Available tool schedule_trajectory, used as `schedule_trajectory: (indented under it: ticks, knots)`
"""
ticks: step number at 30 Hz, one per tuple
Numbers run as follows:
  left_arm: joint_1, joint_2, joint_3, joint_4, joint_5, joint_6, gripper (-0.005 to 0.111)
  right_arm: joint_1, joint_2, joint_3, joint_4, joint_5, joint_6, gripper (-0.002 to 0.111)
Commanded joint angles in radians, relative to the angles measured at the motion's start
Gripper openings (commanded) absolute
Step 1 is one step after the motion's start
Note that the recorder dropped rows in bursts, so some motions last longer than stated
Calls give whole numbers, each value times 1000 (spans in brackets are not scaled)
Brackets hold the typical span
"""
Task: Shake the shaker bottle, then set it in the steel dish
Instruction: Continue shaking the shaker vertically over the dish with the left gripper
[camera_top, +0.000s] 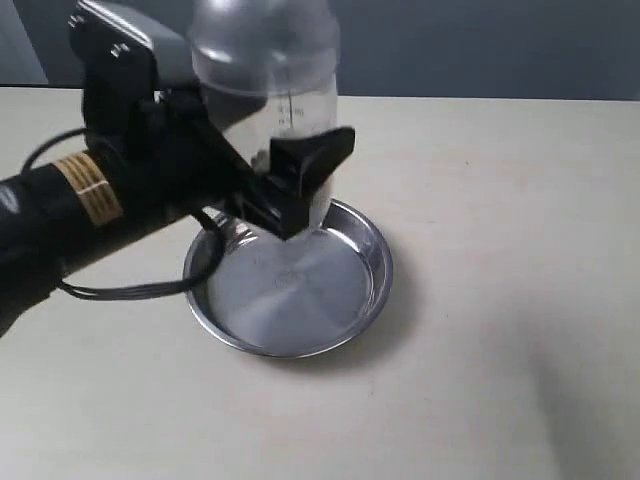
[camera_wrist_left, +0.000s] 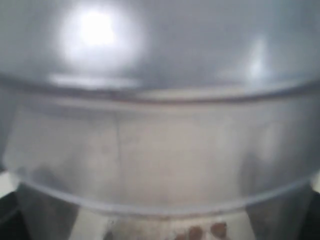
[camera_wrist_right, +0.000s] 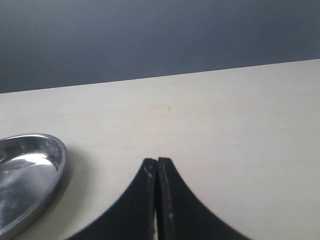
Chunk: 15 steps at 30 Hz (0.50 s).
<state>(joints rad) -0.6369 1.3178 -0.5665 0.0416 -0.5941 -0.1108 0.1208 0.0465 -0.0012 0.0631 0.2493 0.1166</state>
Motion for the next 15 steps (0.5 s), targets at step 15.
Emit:
schedule_trajectory:
  ticks: [15]
  knots:
    - [27,49,-49,13,112,-42,0,-1,5,1,-1,-15,0,-1]
